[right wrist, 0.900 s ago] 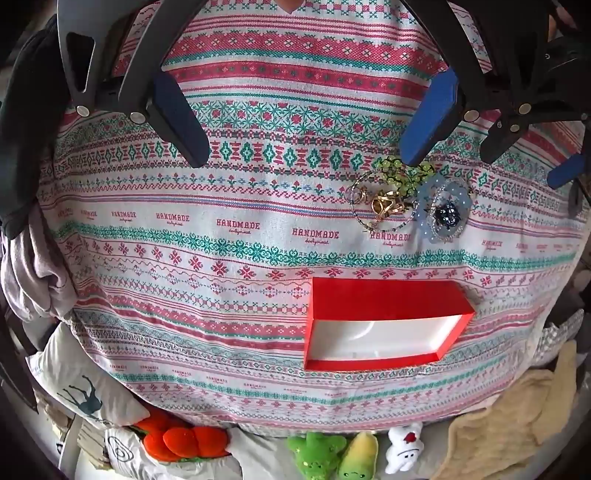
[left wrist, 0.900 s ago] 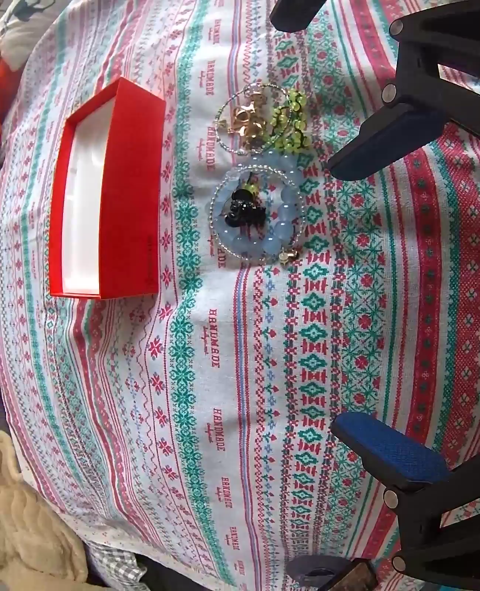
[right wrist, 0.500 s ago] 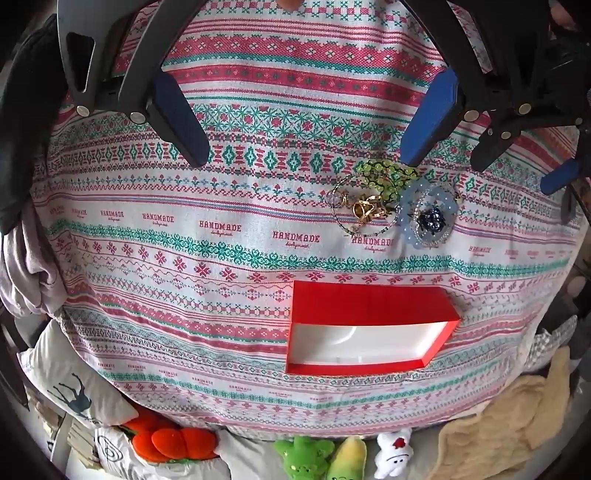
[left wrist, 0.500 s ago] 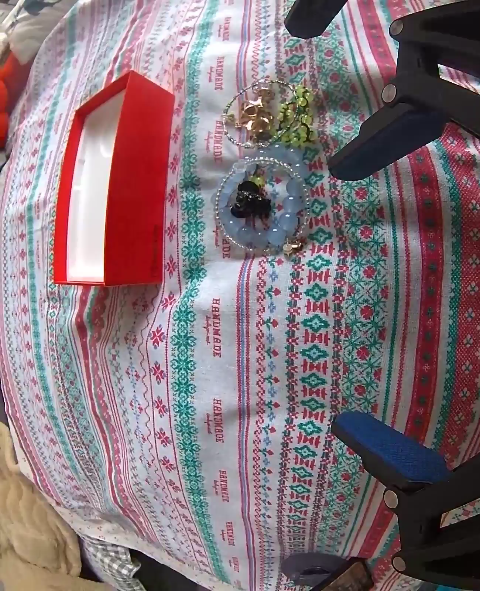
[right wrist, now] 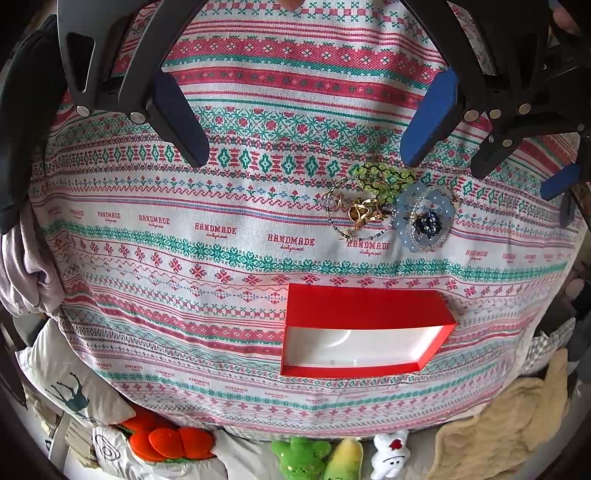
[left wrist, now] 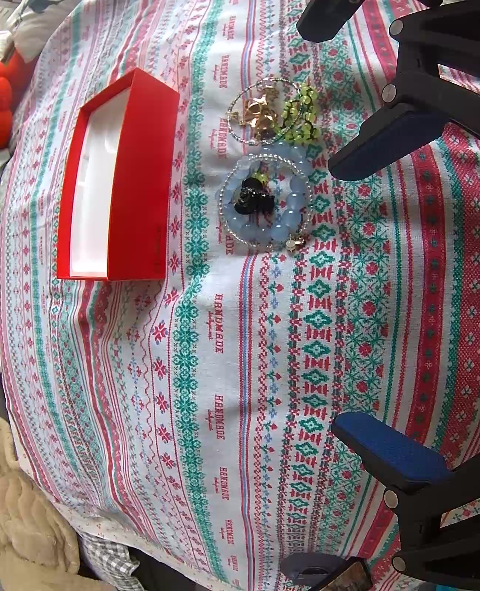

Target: Organize jewelry

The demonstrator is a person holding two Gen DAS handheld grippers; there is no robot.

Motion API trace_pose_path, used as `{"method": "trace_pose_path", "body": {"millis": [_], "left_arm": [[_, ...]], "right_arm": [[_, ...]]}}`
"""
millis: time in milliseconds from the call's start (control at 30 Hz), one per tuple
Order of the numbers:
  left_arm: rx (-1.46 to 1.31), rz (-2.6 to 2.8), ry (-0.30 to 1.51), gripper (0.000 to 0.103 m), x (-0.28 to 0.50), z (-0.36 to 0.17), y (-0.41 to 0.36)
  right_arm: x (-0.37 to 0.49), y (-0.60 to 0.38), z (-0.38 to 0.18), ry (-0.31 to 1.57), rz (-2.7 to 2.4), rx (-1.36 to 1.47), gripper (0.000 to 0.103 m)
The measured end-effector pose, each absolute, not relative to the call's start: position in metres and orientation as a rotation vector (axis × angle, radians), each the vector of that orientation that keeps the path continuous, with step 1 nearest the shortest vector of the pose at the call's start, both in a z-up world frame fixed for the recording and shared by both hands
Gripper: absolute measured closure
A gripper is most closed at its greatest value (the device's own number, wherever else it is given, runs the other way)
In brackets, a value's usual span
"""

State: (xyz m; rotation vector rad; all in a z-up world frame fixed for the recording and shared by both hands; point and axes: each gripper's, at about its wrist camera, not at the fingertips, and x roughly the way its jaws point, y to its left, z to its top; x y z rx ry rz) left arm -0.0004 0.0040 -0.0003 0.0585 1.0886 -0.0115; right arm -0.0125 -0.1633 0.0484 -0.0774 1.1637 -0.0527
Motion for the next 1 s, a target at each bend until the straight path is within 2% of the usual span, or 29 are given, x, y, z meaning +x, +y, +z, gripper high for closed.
{"method": "trace_pose_path", "body": {"millis": [1000], "left_arm": [[0.058,-0.007,1.084,0.0,-0.001,-0.002,0.015]], "right_arm": [[-0.014,-0.161,0.047,1.167,-0.052,-0.081,0.0]]}}
